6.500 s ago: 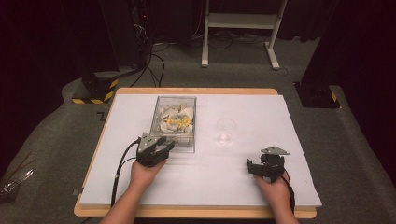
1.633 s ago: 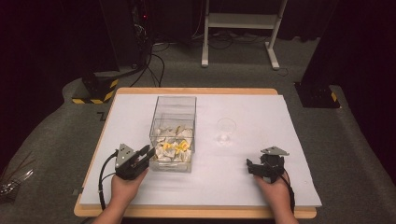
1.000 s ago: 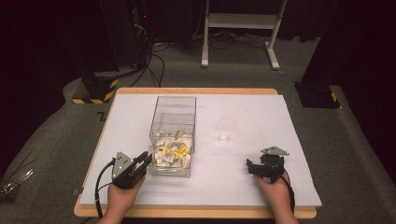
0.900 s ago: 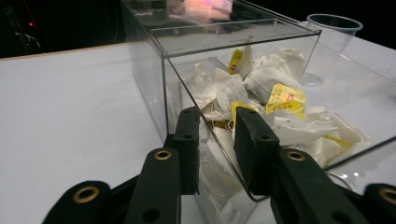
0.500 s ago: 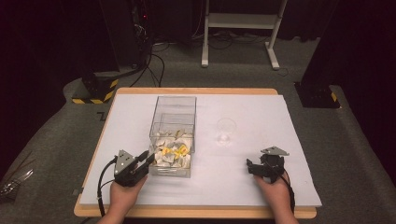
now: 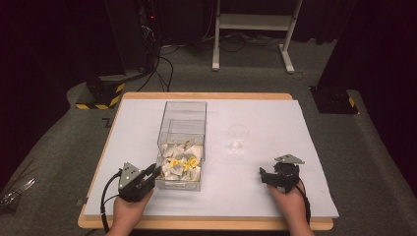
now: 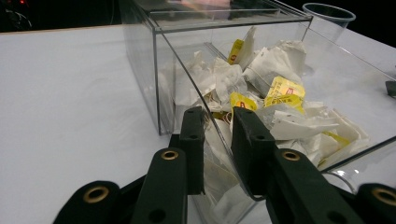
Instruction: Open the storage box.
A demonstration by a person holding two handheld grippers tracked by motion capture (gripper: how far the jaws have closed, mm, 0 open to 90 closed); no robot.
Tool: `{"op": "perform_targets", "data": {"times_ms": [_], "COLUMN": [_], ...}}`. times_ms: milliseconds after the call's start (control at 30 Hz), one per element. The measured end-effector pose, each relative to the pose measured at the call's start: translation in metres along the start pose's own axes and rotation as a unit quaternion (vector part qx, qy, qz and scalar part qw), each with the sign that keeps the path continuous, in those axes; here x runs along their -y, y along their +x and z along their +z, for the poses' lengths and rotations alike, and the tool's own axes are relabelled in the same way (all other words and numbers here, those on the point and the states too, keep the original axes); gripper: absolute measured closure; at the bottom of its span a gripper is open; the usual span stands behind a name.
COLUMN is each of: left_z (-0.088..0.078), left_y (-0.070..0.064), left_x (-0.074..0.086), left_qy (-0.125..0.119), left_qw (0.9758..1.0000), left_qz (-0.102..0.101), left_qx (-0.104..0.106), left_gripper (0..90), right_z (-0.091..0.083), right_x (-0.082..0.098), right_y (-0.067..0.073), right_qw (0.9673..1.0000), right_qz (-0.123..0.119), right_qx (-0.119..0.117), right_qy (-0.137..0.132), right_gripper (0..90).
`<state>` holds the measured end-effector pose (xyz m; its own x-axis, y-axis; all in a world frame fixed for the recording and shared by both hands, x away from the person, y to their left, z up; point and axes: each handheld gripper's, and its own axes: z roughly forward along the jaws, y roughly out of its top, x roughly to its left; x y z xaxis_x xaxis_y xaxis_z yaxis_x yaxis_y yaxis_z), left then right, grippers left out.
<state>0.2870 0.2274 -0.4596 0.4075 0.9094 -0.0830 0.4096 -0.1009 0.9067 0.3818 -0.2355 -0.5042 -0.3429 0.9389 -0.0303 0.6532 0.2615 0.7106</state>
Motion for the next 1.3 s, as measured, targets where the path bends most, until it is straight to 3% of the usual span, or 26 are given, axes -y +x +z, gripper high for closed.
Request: {"op": "perform_targets", "data": {"times_ms": [233,433,567,700,833,1067,1300], "left_z": [-0.004,-0.007,-0.01,-0.008,-0.004,0.009,0.025], "left_y": [-0.002,0.001,0.009,0.023,0.04,0.063,0.072], "left_x": [0.003,-0.004,-0.016,-0.022,-0.016,0.003,0.021], "left_qy": [-0.007,-0.025,-0.041,-0.054,-0.054,0.002,0.066], "left_qw": [0.9999,0.9994,0.9987,0.997,0.9975,0.9979,0.9924], "left_qz": [0.006,0.02,0.028,0.049,0.03,0.034,0.063], "left_qx": [-0.006,-0.008,-0.003,-0.024,-0.033,-0.054,-0.082], "left_gripper": [71.6,61.9,59.1,57.7,57.1,55.3,50.4], "right_z": [0.0,0.0,0.0,0.0,0.0,-0.001,-0.005], "right_x": [0.0,0.0,0.0,0.0,0.0,0.0,0.001], "right_y": [0.0,0.0,0.0,0.0,0.0,0.0,0.002], "right_qw": [1.0,1.0,1.0,1.0,1.0,1.0,0.9997], "right_qz": [0.0,0.0,-0.001,0.0,-0.001,-0.003,-0.013], "right_qx": [0.0,0.0,0.0,0.0,-0.001,-0.004,-0.011], "right_qy": [0.0,0.0,0.0,0.0,-0.001,-0.003,-0.015], "right_gripper": [13.4,13.4,13.4,13.7,14.3,17.4,28.3]}}
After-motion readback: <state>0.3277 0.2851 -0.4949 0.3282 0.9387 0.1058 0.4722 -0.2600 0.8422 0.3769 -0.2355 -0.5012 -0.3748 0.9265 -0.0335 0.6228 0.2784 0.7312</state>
